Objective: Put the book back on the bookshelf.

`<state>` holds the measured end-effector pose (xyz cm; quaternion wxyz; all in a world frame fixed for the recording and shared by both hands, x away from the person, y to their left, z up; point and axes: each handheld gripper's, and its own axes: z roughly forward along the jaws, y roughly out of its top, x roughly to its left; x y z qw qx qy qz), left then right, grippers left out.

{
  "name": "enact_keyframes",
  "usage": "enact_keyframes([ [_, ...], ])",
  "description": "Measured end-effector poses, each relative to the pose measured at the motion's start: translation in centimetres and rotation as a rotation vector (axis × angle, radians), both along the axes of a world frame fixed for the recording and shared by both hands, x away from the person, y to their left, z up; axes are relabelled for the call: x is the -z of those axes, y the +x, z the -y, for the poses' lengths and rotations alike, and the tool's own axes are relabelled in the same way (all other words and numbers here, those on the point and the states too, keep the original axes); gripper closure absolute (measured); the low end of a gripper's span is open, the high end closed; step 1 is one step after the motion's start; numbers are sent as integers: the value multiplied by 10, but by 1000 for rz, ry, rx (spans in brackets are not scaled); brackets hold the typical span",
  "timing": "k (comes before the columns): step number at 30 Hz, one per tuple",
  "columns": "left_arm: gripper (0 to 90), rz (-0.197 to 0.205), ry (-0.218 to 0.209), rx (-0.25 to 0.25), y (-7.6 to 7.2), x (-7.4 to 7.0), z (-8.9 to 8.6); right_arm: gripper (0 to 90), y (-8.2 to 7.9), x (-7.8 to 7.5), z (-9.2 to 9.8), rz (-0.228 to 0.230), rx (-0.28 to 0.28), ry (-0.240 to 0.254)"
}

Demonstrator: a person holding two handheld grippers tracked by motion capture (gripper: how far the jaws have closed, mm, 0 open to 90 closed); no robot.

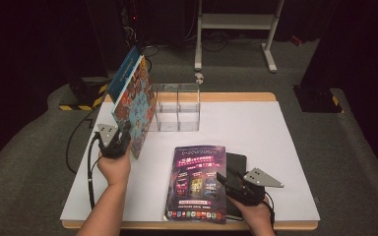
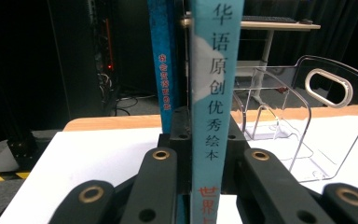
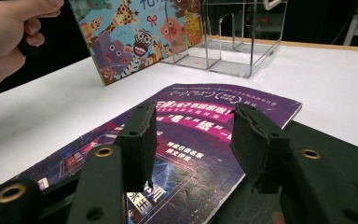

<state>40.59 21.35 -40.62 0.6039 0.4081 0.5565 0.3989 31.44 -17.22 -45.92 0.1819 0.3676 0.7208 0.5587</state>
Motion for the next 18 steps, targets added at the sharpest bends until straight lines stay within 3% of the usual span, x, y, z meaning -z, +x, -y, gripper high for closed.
enact_keyframes([
  [6,802,4,19,-4,0,0,1,499,1,0,1,-2,0,3],
  [18,798,7,14,-7,0,1,-1,501,1,1,0,-3,-1,2],
])
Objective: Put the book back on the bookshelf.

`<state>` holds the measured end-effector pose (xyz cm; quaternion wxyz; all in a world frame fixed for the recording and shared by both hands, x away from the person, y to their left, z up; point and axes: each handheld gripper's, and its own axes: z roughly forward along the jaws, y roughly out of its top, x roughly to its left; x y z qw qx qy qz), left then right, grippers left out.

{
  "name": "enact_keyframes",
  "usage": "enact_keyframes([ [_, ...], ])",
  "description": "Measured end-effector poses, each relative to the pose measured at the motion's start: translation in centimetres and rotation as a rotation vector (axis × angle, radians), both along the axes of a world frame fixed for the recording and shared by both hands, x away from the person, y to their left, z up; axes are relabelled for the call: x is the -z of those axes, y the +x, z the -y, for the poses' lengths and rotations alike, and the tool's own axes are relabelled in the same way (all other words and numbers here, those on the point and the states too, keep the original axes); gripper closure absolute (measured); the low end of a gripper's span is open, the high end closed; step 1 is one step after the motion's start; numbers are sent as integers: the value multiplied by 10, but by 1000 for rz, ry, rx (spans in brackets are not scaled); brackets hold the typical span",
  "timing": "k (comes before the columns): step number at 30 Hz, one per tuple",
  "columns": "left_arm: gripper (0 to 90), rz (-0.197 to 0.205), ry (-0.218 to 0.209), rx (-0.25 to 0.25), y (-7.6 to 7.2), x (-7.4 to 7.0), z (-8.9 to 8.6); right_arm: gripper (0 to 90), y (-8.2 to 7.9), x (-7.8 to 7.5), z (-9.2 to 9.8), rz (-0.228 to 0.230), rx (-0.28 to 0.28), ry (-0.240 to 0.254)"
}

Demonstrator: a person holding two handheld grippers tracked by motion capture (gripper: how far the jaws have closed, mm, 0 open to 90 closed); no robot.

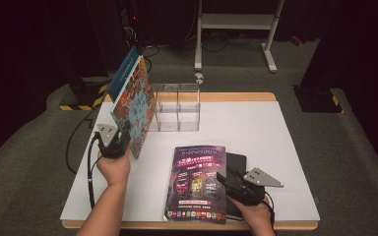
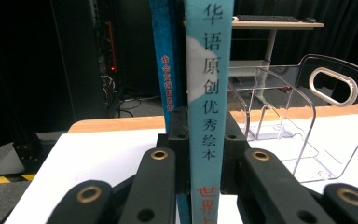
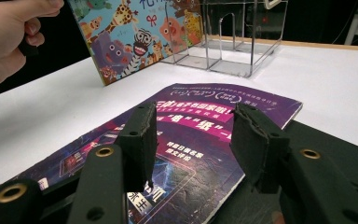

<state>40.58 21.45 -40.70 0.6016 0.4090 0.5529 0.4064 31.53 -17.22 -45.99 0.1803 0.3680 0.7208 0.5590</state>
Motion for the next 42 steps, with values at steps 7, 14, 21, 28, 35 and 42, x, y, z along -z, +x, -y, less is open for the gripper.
enact_keyframes([
  [7,791,0,-8,20,0,0,-3,499,0,0,-1,-3,-2,-4],
  [14,769,-3,-5,41,0,1,-5,496,0,-1,-1,1,-2,-5],
  [21,703,-10,-8,64,-1,1,-4,494,0,-1,-1,0,-1,-8],
  [28,628,-16,2,86,-3,0,-4,492,0,-1,-1,0,-2,-6],
  [35,557,-23,-9,92,-5,-1,-6,483,0,-1,0,-3,4,-5],
  [42,489,-37,-25,104,-9,-1,-10,478,0,0,0,-5,9,-9],
])
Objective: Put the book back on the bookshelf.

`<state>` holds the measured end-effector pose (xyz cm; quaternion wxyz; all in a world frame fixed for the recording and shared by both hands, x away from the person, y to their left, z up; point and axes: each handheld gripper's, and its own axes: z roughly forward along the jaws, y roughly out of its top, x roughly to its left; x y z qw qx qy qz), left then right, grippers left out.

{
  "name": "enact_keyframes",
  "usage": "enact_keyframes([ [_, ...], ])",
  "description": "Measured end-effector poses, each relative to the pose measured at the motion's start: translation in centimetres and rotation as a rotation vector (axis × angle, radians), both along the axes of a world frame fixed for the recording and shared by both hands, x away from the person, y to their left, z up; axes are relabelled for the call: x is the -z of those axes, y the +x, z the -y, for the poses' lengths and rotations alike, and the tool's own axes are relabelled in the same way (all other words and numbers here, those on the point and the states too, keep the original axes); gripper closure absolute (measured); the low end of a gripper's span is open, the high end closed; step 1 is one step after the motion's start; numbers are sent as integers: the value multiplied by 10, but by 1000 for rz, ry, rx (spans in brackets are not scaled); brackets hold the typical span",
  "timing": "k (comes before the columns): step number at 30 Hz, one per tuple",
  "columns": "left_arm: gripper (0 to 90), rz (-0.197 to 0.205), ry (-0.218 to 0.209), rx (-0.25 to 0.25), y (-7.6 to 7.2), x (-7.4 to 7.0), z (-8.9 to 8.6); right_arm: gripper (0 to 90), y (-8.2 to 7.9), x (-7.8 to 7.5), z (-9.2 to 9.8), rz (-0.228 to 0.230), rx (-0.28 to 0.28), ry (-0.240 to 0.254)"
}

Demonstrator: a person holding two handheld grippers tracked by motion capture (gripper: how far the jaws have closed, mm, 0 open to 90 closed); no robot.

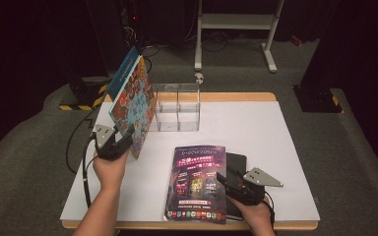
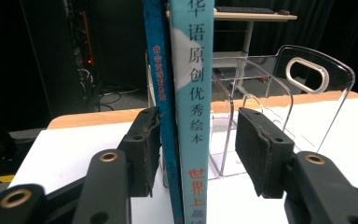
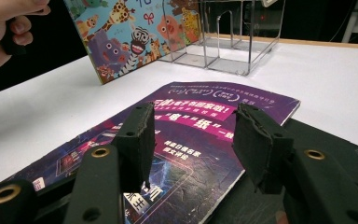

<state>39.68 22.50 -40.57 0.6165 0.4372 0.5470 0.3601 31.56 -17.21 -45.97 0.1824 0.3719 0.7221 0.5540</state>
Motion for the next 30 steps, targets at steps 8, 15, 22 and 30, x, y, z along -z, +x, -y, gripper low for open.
enact_keyframes([
  [8,389,-39,-13,30,-3,7,-8,476,0,1,0,-1,1,-11],
  [15,322,-84,-37,83,-9,14,-15,467,0,1,0,-4,2,-21],
  [22,251,-149,-28,117,-12,27,-16,462,1,2,0,-7,6,-32],
  [30,221,-185,-19,140,-17,41,-12,457,1,1,5,-9,28,-32],
])
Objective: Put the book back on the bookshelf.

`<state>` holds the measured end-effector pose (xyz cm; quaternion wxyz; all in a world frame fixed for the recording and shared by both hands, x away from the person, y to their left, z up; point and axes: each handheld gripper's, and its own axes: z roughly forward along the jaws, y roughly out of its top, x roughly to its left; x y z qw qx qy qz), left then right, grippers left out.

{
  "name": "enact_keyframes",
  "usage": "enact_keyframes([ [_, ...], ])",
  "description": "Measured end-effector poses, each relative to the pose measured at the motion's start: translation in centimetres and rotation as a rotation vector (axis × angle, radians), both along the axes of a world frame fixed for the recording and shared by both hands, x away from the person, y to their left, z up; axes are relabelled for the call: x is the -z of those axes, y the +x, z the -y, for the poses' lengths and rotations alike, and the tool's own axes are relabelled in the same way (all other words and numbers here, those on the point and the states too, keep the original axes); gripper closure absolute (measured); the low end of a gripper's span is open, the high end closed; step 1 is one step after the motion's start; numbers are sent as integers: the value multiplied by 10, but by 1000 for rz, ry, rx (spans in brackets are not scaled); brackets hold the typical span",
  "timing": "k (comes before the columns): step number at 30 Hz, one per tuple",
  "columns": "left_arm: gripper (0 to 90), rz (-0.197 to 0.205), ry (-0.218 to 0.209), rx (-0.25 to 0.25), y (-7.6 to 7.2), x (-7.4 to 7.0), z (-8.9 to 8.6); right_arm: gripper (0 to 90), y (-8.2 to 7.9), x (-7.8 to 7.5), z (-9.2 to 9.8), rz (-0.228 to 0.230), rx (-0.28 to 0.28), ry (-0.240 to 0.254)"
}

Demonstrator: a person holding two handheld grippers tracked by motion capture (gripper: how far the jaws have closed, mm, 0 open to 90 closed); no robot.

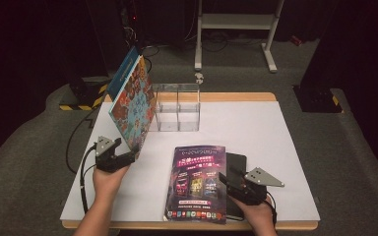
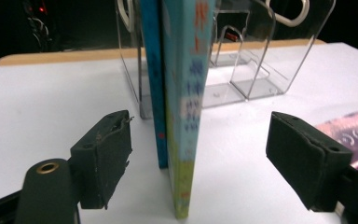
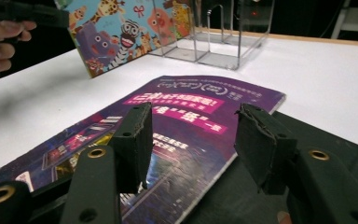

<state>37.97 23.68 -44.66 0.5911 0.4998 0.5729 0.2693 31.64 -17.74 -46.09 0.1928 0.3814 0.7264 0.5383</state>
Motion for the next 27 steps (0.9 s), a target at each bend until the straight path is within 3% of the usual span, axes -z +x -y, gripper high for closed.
enact_keyframes([
  [2,219,-3,-27,15,-4,3,1,455,0,1,4,-9,7,-5],
  [7,227,-2,5,39,-16,6,7,453,4,0,11,-20,20,-7],
  [11,233,-24,-9,44,-21,12,13,449,5,2,9,-21,24,-41],
  [18,243,-106,3,65,-25,32,30,434,2,10,-6,-30,-11,-169],
  [27,255,-209,25,108,-27,46,40,427,3,13,-1,-51,8,-164],
])
